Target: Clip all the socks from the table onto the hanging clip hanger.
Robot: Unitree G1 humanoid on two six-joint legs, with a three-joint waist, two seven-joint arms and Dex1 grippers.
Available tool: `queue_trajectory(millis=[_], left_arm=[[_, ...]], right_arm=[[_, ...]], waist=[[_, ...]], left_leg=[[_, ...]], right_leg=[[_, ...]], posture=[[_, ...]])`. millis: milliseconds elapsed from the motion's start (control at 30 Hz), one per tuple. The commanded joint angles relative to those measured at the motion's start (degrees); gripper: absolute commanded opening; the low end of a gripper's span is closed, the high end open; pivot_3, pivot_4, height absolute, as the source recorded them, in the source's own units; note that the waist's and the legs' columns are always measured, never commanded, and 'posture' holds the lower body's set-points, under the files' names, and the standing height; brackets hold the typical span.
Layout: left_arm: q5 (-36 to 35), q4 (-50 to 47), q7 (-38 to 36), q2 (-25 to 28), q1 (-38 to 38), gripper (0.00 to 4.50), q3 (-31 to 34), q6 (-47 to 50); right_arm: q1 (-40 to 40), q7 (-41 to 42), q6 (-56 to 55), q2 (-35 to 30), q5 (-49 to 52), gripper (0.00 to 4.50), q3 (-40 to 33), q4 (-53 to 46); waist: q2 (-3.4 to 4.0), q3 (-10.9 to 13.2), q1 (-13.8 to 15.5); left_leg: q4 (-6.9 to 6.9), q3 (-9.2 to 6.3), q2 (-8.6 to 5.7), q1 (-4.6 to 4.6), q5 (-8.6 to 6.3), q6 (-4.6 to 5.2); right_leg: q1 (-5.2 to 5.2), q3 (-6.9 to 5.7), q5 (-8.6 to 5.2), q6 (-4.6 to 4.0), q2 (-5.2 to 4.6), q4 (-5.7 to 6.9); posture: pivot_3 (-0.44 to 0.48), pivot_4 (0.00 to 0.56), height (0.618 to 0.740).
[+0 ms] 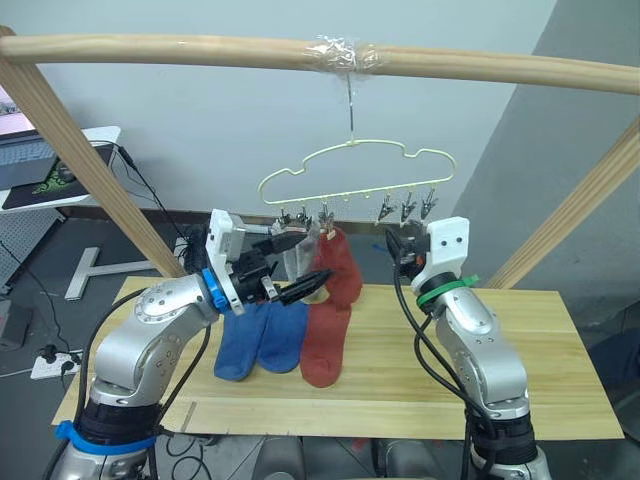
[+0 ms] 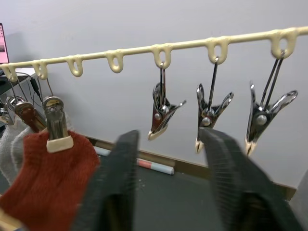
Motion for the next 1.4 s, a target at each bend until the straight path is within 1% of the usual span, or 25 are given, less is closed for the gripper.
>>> queue_trajectory(millis=[33,267,400,567,600,767,1000,1400], left_arm=[[0.5,-1.2,-0.7,-0.2,-0.7,4.5,-0.2,-1.1],[-0.1,-2.3,-0.9,-0.5,-0.9,4.5,0.4,-1.2],[-0.8,-2.8,-0.9,-0.3,-0.7,4.5,0.7,-0.5],[-1.2,-3.3,-0.9,0.0,-0.1,4.5,1.1,0.2],[-1.4,-3.8,-0.8,0.0,0.1,4.5,1.2,0.5],[-1.3,-4.1,-0.7,0.4,0.7,4.5,2.0,0.5],[-1.1,-5.9,-0.8,0.1,1.2,4.5,1.8,-0.2],[-1.9,-5.7,0.6,-1.6,-0.6,4.5,2.8,-1.5]], right_arm=[[-2.9,-0.9,-1.4,1.8,0.9,1.96,-0.1,1.5],[-7.2,-2.3,-2.1,5.0,3.2,1.96,-2.2,8.1],[-9.7,-2.5,-2.8,7.2,5.6,1.96,-3.4,11.2],[-13.2,-3.8,-3.7,8.6,6.1,1.96,-4.4,15.1],[-13.9,-3.7,-3.8,9.1,6.6,1.96,-4.5,15.5],[-15.7,-2.9,-3.2,10.6,8.5,1.96,-3.9,15.5],[-15.9,-2.7,-2.6,10.3,9.1,1.96,-2.2,15.2],[-16.6,-2.9,-4.0,9.1,8.2,1.96,-2.3,16.5]], waist=[[0.01,0.0,-0.4],[0.06,0.2,-0.6],[0.17,0.3,-0.6],[0.23,0.4,-0.6],[0.23,0.4,-0.6],[0.23,0.4,-0.5],[0.23,0.4,-0.5],[0.24,0.4,-0.4]], left_leg=[[0.0,0.0,0.0,0.01,0.0,0.0],[-0.05,0.0,0.01,0.01,0.0,0.0],[-0.09,-0.01,0.02,0.01,0.0,0.01],[-0.22,-0.01,0.02,0.02,0.0,0.01],[-0.25,-0.01,0.02,0.02,0.0,0.01],[-0.47,-0.01,0.02,0.01,0.0,0.01],[-0.69,-0.02,0.05,0.0,0.0,0.0],[-0.69,-0.01,0.05,-0.01,0.0,0.0]], right_leg=[[0.0,0.0,0.0,0.0,0.0,0.01],[-0.03,-0.01,0.0,0.0,0.0,0.02],[-0.03,-0.02,0.0,0.0,0.0,0.01],[-0.08,-0.04,0.0,0.0,0.01,0.02],[-0.09,-0.04,0.0,0.0,0.01,0.01],[-0.13,-0.06,0.0,0.0,0.01,-0.07],[-0.28,-0.1,-0.03,-0.05,0.01,-0.06],[-0.28,-0.1,-0.03,-0.05,0.01,-0.06]], posture=[[0.137,0.145,0.74],[0.154,0.157,0.74],[0.162,0.158,0.74],[0.162,0.158,0.74],[0.176,0.158,0.74],[0.18,0.155,0.74],[0.187,0.152,0.74],[0.186,0.161,0.74]])
